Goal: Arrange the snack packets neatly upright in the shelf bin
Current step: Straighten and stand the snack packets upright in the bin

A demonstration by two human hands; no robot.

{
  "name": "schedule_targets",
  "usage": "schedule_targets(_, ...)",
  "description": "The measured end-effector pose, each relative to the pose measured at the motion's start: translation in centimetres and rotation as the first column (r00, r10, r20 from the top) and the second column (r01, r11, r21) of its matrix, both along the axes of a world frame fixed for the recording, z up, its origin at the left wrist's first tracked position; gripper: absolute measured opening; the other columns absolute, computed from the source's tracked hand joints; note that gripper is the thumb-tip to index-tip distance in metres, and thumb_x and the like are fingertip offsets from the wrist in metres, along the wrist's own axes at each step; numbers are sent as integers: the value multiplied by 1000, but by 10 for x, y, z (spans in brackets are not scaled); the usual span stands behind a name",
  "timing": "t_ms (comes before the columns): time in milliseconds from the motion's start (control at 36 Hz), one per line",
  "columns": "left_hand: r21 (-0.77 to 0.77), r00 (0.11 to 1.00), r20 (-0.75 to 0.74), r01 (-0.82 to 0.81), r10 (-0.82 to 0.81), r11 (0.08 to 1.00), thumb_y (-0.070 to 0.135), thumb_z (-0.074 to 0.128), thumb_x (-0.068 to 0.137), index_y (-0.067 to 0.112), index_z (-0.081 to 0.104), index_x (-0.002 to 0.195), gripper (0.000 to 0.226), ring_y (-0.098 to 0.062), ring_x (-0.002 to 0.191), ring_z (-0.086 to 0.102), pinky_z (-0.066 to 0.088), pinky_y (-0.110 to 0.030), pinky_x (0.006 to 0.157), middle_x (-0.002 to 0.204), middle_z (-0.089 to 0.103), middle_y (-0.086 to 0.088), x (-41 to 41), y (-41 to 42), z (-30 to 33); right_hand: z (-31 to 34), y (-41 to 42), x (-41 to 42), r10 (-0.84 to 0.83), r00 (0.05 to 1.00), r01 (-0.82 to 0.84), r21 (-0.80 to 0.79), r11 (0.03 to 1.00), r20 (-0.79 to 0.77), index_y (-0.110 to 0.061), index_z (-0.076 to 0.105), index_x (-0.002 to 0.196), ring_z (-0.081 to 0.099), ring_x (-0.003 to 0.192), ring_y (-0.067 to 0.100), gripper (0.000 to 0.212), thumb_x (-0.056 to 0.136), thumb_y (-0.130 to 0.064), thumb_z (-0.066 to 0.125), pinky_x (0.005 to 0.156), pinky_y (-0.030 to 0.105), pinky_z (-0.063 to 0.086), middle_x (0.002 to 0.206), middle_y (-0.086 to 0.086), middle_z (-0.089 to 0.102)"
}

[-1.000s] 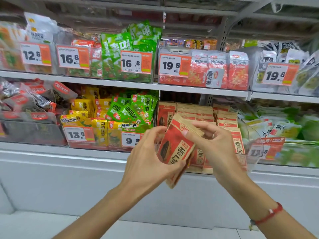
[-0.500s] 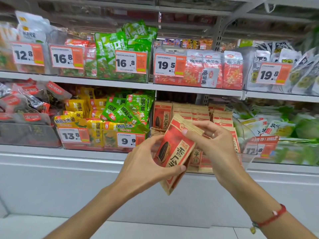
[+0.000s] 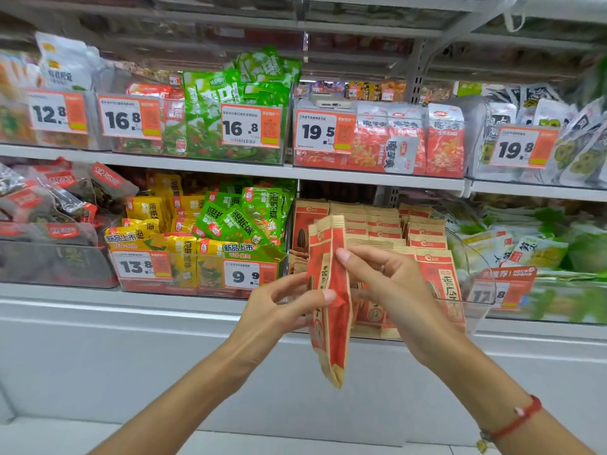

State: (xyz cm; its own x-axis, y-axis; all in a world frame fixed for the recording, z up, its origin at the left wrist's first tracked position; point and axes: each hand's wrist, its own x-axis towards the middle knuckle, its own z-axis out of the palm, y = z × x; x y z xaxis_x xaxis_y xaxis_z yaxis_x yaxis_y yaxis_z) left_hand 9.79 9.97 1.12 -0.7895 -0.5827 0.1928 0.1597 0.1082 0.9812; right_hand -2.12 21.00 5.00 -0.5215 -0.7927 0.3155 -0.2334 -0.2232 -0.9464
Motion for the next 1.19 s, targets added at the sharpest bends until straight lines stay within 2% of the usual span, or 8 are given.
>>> schedule_targets(278,43,931,-216,-292,294,955,57,73,52,39,71,97,49,-8,98,69,54,-26,82,101,73,13,5,-2,10,-7,0,7,-35,908,9,-65,998,-418,-42,68,103,66,84,1,31,84,-17,69,70,15,54,93,-18,69)
schedule_targets(444,87,882,-168,-433,441,897,63,76,44,33,56,117,82,-7,114,59,46,-39,103,112,63,21,2,2,6,-24,-6,9,-187,655,182,-88,979,-732,-40,49,133,60,97,-6,54,82,-58,57,78,19,54,107,-29,58)
schedule_targets(583,121,908,-133,-382,396,916,56,85,53,30,52,117,76,-6,105,65,51,-30,94,110,66,11,2,4,9,-25,-8,-3,-236,757,219,-103,970,-610,-37,56,128,64,88,-4,43,86,-35,66,70,19,56,98,-26,66)
schedule_targets(750,62,961,-67,-264,268,962,33,66,84,27,68,107,24,-11,95,69,55,-22,79,97,75,6,7,-8,6,-20,-4,-22,-97,949,117,47,992,-301,-40,59,113,65,89,-8,29,90,-23,63,70,14,54,92,-25,68)
schedule_targets(889,82,941,-91,-320,327,944,31,68,85,25,70,101,17,-13,94,70,54,-25,79,94,74,5,3,-5,-1,-23,-3,-12,-213,822,282,52,958,-528,-49,53,116,54,96,-19,37,86,-34,67,68,2,44,97,-38,58)
schedule_targets(1000,109,910,-130,-382,394,918,31,67,85,23,69,97,14,-12,85,71,57,-20,70,87,74,6,0,4,2,-27,-4,5,-196,662,393,113,912,-723,-37,22,147,42,115,-7,93,71,-62,70,90,14,37,129,-24,40)
schedule_targets(1083,115,908,-143,-379,393,918,33,68,83,24,68,96,16,-9,83,71,56,-18,67,85,74,7,-2,10,5,-31,-5,7,-213,586,435,81,897,-782,-32,10,151,41,119,0,105,69,-65,69,92,17,37,136,-18,38)
schedule_targets(1195,110,931,-161,-314,329,943,43,69,71,20,68,100,37,-8,84,72,56,-17,68,89,75,5,1,8,11,-22,-3,0,-146,792,293,160,943,-593,-38,32,142,53,104,-10,88,68,-52,78,86,12,45,116,-29,51)
